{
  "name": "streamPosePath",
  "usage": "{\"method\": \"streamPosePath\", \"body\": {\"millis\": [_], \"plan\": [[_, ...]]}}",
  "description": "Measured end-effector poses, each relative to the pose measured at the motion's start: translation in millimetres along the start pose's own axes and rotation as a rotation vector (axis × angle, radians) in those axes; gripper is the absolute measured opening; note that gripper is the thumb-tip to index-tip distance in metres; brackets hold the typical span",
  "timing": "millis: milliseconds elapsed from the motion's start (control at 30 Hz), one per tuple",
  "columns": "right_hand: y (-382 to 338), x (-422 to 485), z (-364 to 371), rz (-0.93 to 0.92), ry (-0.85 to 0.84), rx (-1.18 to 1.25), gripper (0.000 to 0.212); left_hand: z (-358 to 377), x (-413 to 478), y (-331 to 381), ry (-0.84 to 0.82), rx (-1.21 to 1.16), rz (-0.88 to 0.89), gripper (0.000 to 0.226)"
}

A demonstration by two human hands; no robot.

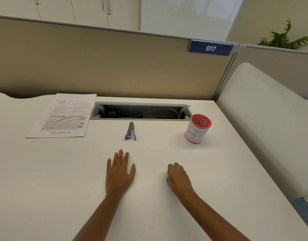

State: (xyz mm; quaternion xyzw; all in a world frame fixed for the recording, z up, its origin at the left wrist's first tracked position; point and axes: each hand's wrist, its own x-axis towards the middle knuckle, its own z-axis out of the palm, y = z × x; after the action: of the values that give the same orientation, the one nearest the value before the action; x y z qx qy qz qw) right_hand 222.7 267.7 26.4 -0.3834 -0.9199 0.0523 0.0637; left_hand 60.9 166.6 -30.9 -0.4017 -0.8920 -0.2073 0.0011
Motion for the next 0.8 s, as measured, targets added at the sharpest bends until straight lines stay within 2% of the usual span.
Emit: {"method": "streamPosePath", "body": {"millis": [100,167,233,300,400,800], "plan": [[3.9,3.9,15.2,0.034,0.008,-0.039,0.063,0.1,0.2,0.9,0.001,-0.001,-0.007,0.071],[5.5,2.6,15.6,-0.012,0.005,-0.046,0.075,0.7,0.2,1.0,0.001,-0.001,-0.008,0.070],[8.7,1.6,18.6,-0.029,0.031,-0.030,0.077,1.4,0.4,0.4,0.001,-0.006,-0.008,0.071],[9.1,1.9,15.9,0.008,0.024,0.004,0.067,2.2,0.4,0.1,0.004,-0.008,-0.008,0.072],[16.6,-1.1,20.6,0.036,-0.005,0.090,0.024,1.5,0.2,0.7,0.005,0.001,-0.006,0.072],[9.9,12.6,7.1,0.102,-0.149,0.124,0.018,-0.4,0.0,2.0,0.003,0.005,-0.011,0.069]]}}
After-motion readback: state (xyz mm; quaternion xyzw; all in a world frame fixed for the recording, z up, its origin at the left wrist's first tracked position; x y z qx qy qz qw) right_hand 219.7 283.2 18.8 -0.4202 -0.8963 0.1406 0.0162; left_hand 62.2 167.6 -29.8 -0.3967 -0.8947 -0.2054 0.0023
